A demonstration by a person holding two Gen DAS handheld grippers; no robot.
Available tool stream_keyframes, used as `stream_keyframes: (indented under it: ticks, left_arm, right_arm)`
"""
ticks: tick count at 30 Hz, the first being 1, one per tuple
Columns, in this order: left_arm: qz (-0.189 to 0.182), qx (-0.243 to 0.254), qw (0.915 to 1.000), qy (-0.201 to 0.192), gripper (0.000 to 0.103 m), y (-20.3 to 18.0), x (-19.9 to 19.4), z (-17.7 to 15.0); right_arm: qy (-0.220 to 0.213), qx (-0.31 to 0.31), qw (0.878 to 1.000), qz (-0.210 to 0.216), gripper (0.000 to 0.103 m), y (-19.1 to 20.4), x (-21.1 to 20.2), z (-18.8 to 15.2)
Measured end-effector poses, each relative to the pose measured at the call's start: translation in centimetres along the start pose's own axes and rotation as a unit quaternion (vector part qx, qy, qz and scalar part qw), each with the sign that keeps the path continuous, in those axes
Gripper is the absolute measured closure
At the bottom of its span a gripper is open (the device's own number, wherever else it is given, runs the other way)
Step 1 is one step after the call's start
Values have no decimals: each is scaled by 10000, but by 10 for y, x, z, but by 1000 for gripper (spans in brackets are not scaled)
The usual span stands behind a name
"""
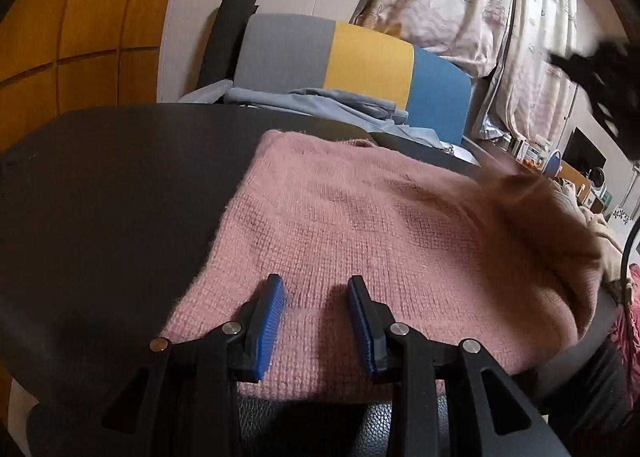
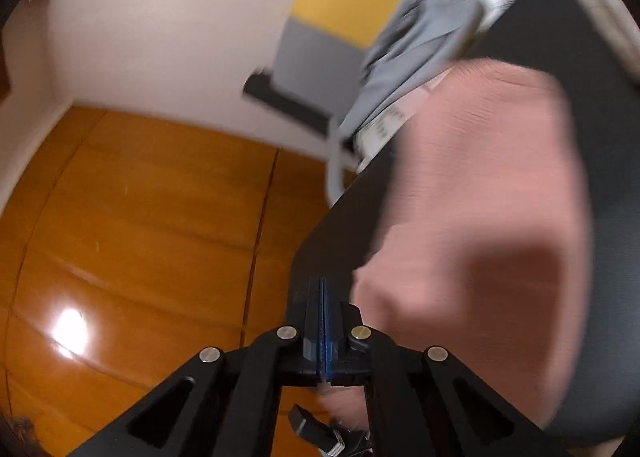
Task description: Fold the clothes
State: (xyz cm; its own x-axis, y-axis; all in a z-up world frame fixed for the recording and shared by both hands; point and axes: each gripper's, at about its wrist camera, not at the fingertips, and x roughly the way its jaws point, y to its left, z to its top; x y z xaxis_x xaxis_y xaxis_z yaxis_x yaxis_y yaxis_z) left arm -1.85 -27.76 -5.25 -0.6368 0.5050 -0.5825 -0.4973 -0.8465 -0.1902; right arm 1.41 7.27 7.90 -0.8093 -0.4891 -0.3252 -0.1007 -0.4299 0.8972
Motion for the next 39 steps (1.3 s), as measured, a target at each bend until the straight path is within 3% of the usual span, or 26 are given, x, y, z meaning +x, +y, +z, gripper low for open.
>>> stream_keyframes:
  ticks: [3,6,8,9,10,14,16,18,20,22,23,24,25,28,29,30,33,35,37,39]
  left_arm:
    - [7,71,10000,-35,69,-2,0,-1]
    - [-137,-38,9999,-40,69,2,0,2]
    - [-248,-206,9995,-39,69,6,0,5]
    - [-278,-272,9992,-42,69,8,1,6]
    - [-273,-302,9992,-57,69,8,2,6]
    - [-89,-187,9997,-92,69,2,6,6]
    - [25,-81,9999,-94,68,-2,6,5]
    - [91,-12,9999,-95,68,-4,6,4]
    - [103,12,9999,-110,68,-5,4,2]
    - [90,7,9999,-123,68,-4,4,2]
    - [88,10,9999,-126,68,-4,4,1]
    - [87,12,9999,-128,68,-4,4,1]
    - [89,16,9999,-132,68,-4,3,0]
    - [110,31,9999,-129,68,-4,4,1]
    - [121,38,9998,-128,68,-5,5,1]
    - [138,52,9998,-127,68,-6,4,1]
    - [190,86,9997,-114,67,-8,4,0]
    - [230,102,9996,-83,67,-9,4,1]
    - [307,124,9995,-4,67,-11,4,4]
    - [419,119,9990,103,67,-16,3,9]
  right_arm:
    - [406,-575,9972,-240,102,27,53,-14]
    - [239,-1307,9899,-495,98,34,58,-21]
    - [48,-1712,9796,-1055,72,25,37,-27]
    - [-111,-1842,9728,-1402,41,17,23,-29]
    - [-230,-1971,9659,-1666,31,10,10,-34]
    - [-273,-2729,9326,-2346,31,-1,-21,-63]
    - [-13,-3529,8945,-2745,24,6,-8,-88]
    - [262,-4330,8467,-3080,20,12,11,-114]
    - [446,-5287,7725,-3490,18,17,40,-144]
    - [515,-5815,7073,-3986,18,8,67,-158]
    - [506,-5962,6789,-4256,24,1,81,-159]
    - [499,-5995,6646,-4431,58,-6,89,-157]
    - [455,-5776,6847,-4422,92,-10,83,-147]
    - [99,-4498,7960,-4050,90,-21,34,-102]
    - [-140,-4029,8252,-3958,90,-25,7,-88]
    - [-389,-3608,8458,-3911,90,-31,-22,-78]
    - [-877,-2279,8955,-3720,89,-68,-99,-65]
    - [-1002,-1285,9205,-3552,87,-103,-144,-62]
    - [-881,-281,9357,-3405,83,-146,-173,-70]
    - [-923,304,9421,-3210,76,-173,-196,-85]
